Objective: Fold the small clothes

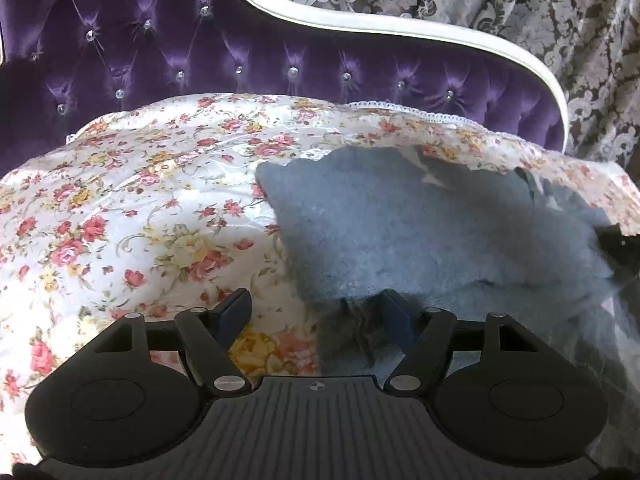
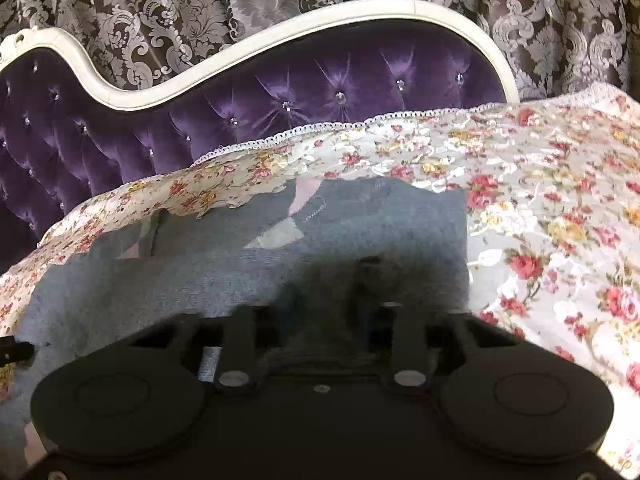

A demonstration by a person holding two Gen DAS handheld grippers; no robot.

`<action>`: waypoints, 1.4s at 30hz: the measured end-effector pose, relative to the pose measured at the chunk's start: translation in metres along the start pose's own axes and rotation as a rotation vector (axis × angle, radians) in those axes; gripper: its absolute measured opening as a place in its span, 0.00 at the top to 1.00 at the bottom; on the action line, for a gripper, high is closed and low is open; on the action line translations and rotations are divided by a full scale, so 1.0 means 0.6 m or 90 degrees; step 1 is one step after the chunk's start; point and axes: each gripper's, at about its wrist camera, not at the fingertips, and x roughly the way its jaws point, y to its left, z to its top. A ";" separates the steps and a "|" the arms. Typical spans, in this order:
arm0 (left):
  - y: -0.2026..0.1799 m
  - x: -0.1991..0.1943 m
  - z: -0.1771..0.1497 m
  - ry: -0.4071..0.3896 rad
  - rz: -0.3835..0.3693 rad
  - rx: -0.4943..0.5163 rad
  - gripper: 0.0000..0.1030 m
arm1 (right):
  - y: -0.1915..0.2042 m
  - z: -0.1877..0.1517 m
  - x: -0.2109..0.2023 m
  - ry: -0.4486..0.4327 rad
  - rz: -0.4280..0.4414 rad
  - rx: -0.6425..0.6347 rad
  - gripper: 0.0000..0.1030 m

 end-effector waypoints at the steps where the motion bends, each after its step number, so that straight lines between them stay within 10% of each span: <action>1: -0.002 -0.001 -0.001 -0.001 0.005 0.005 0.32 | 0.002 0.004 -0.003 -0.002 0.010 -0.002 0.89; 6: -0.005 0.001 -0.003 -0.004 0.013 0.010 0.31 | -0.010 0.021 -0.064 -0.068 -0.010 -0.001 0.90; 11: -0.006 -0.004 -0.005 0.000 0.013 0.009 0.30 | -0.036 0.003 -0.033 0.004 -0.056 -0.006 0.90; 14: -0.004 -0.015 -0.004 0.010 0.004 0.007 0.30 | -0.032 -0.008 -0.025 0.014 -0.068 -0.013 0.76; 16: -0.003 -0.031 -0.001 0.007 -0.005 0.008 0.30 | -0.026 -0.009 -0.037 -0.010 -0.069 -0.018 0.38; 18: -0.004 -0.051 0.006 -0.011 -0.004 0.019 0.30 | -0.015 -0.007 -0.051 -0.044 -0.077 -0.023 0.26; 35: 0.039 0.112 0.127 0.021 -0.024 -0.101 0.33 | 0.086 -0.020 -0.078 -0.057 0.042 -0.103 0.26; 39: 0.039 0.129 0.131 0.034 -0.069 -0.108 0.91 | 0.103 -0.033 -0.072 -0.044 0.063 -0.105 0.26; 42: 0.030 0.119 0.126 0.013 -0.029 -0.096 0.92 | 0.107 -0.040 -0.070 -0.037 0.071 -0.101 0.26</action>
